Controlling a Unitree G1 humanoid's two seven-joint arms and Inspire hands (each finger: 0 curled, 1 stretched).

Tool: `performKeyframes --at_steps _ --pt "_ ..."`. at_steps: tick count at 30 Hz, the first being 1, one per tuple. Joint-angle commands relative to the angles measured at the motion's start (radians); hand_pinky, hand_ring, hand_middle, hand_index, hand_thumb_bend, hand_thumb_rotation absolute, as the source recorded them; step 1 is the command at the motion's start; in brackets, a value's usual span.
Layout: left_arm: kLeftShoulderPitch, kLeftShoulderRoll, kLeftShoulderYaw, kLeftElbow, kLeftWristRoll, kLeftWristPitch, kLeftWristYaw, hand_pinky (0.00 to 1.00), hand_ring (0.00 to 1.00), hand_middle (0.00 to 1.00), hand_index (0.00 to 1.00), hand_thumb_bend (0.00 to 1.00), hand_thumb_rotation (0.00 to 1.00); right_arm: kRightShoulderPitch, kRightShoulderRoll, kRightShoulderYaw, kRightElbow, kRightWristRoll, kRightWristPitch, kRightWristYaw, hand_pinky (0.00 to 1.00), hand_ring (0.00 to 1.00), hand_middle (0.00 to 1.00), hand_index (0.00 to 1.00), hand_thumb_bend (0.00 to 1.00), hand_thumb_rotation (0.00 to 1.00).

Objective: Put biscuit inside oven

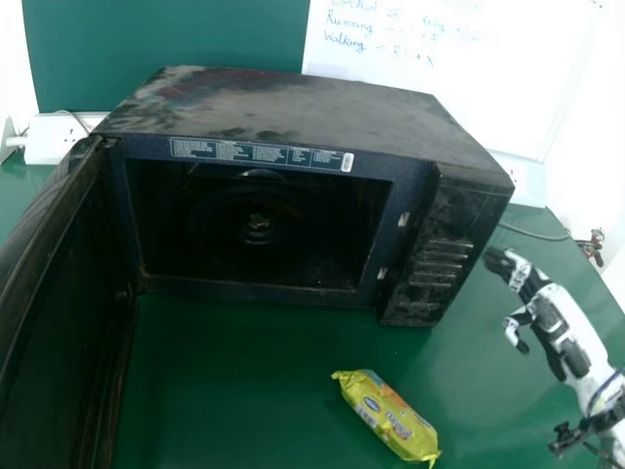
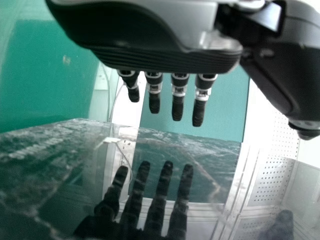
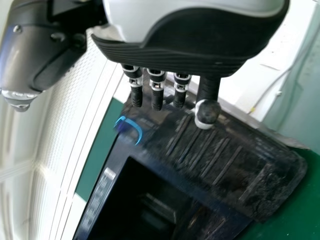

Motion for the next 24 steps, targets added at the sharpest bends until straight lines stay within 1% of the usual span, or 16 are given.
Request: performKeyframes --at_steps 1,3,5,7,10,13,14,18,19,22,24 --pt "0.011 0.0 -0.007 -0.014 0.004 0.001 0.002 0.73 0.85 0.88 0.88 1.0 1.0 0.024 -0.029 0.011 -0.04 -0.064 -0.077 -0.012 0.0 1.0 1.0 1.0 1.0 0.92" --pt "0.01 0.001 -0.007 -0.012 -0.003 0.004 0.0 0.74 0.85 0.88 0.88 1.0 1.0 0.033 -0.039 0.017 -0.059 -0.092 -0.099 -0.019 0.0 1.0 1.0 1.0 1.0 0.91" --pt "0.009 0.001 -0.007 -0.009 -0.005 0.002 0.0 0.72 0.83 0.87 0.86 1.0 0.99 0.037 -0.047 0.025 -0.07 -0.109 -0.118 -0.025 0.0 1.0 1.0 1.0 0.99 0.9" --pt "0.009 0.003 -0.005 -0.006 0.0 -0.002 -0.001 0.69 0.81 0.86 0.86 0.99 1.0 0.036 -0.054 0.035 -0.074 -0.142 -0.15 -0.036 0.0 1.0 1.0 1.0 0.99 0.91" --pt "0.007 0.003 -0.005 -0.006 -0.001 0.002 0.002 0.65 0.79 0.86 0.86 1.0 1.0 0.04 -0.068 0.049 -0.091 -0.2 -0.174 -0.061 0.0 1.0 1.0 1.0 0.99 0.9" --pt "0.005 0.008 -0.003 0.004 -0.002 -0.006 -0.01 0.63 0.78 0.86 0.86 1.0 1.0 0.045 -0.088 0.061 -0.129 -0.252 -0.168 -0.08 0.0 1.0 1.0 1.0 0.98 0.9" --pt "0.004 0.008 -0.003 0.006 -0.004 -0.006 -0.012 0.63 0.79 0.86 0.87 1.0 1.0 0.05 -0.097 0.064 -0.147 -0.272 -0.152 -0.085 0.0 1.0 1.0 1.0 0.98 0.9" --pt "0.004 0.005 -0.004 0.005 0.006 -0.007 -0.006 0.69 0.83 0.89 0.89 1.0 0.99 0.074 -0.138 0.073 -0.212 -0.334 -0.078 -0.086 0.0 1.0 1.0 1.0 0.98 0.89" --pt "0.004 0.004 -0.006 0.001 0.01 -0.006 -0.003 0.73 0.85 0.91 0.9 1.0 1.0 0.079 -0.148 0.076 -0.221 -0.35 -0.068 -0.086 0.0 1.0 1.0 1.0 0.99 0.9" --pt "0.006 0.004 -0.008 -0.002 0.02 -0.006 0.001 0.75 0.86 0.92 0.91 1.0 1.0 0.091 -0.168 0.084 -0.25 -0.412 -0.06 -0.097 0.0 1.0 1.0 1.0 0.99 0.9" --pt "0.006 0.002 -0.009 -0.003 0.021 -0.006 0.002 0.76 0.87 0.92 0.91 1.0 1.0 0.094 -0.176 0.092 -0.26 -0.448 -0.073 -0.107 0.0 1.0 1.0 1.0 0.98 0.91"
